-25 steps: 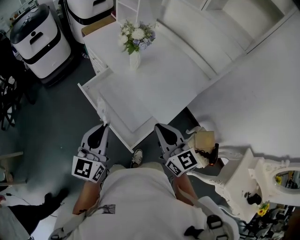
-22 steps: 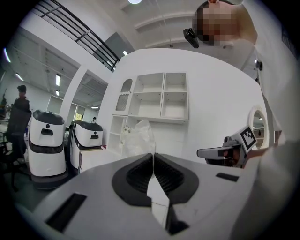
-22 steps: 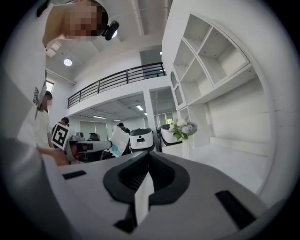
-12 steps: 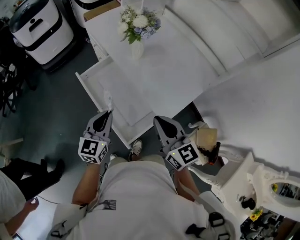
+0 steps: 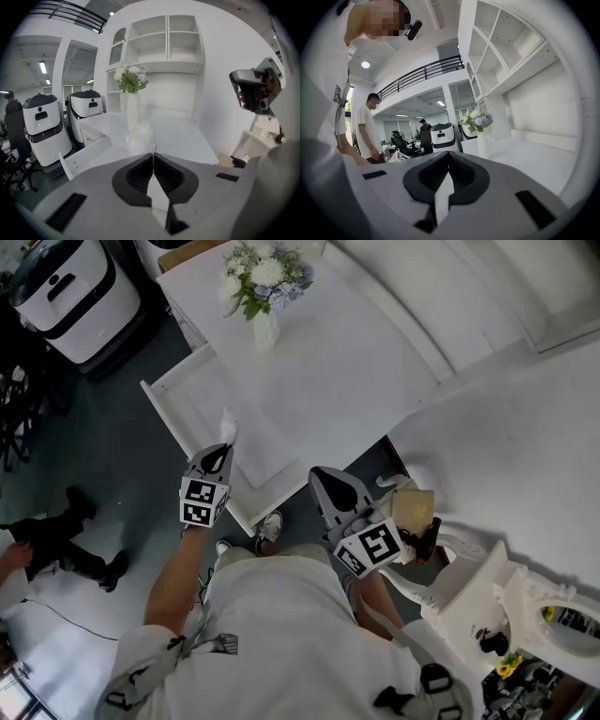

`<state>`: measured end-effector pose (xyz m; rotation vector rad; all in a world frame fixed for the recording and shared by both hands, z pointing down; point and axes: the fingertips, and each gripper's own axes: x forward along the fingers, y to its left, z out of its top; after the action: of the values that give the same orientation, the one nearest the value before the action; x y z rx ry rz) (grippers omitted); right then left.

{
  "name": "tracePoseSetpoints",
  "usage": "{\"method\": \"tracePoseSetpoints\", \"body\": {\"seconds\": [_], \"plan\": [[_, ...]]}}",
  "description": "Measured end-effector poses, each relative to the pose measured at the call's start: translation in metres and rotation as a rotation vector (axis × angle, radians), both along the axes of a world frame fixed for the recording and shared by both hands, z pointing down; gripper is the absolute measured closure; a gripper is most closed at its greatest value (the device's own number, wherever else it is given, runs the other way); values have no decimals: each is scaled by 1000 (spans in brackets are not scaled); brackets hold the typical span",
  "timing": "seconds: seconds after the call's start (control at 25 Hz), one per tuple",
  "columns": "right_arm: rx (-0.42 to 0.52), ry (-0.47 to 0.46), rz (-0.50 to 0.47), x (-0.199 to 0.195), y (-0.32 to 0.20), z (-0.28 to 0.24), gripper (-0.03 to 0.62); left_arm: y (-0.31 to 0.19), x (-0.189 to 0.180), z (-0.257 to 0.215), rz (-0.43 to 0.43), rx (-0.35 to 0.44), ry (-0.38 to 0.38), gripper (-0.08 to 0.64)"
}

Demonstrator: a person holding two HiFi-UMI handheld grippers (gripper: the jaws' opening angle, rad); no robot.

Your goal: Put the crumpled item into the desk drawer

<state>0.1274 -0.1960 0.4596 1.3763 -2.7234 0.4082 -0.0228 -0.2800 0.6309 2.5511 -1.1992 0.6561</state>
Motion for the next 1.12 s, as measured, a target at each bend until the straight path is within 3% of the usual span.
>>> {"method": "tracePoseSetpoints", "body": {"seconds": [0.52,1.12], "plan": [[-35,-7,46,24,-4,14,581,-16,16,68,53,-109,-143,540],[-62,13,67,38,-9,21,581,-39,24,123,78,-169,-320,540]]}}
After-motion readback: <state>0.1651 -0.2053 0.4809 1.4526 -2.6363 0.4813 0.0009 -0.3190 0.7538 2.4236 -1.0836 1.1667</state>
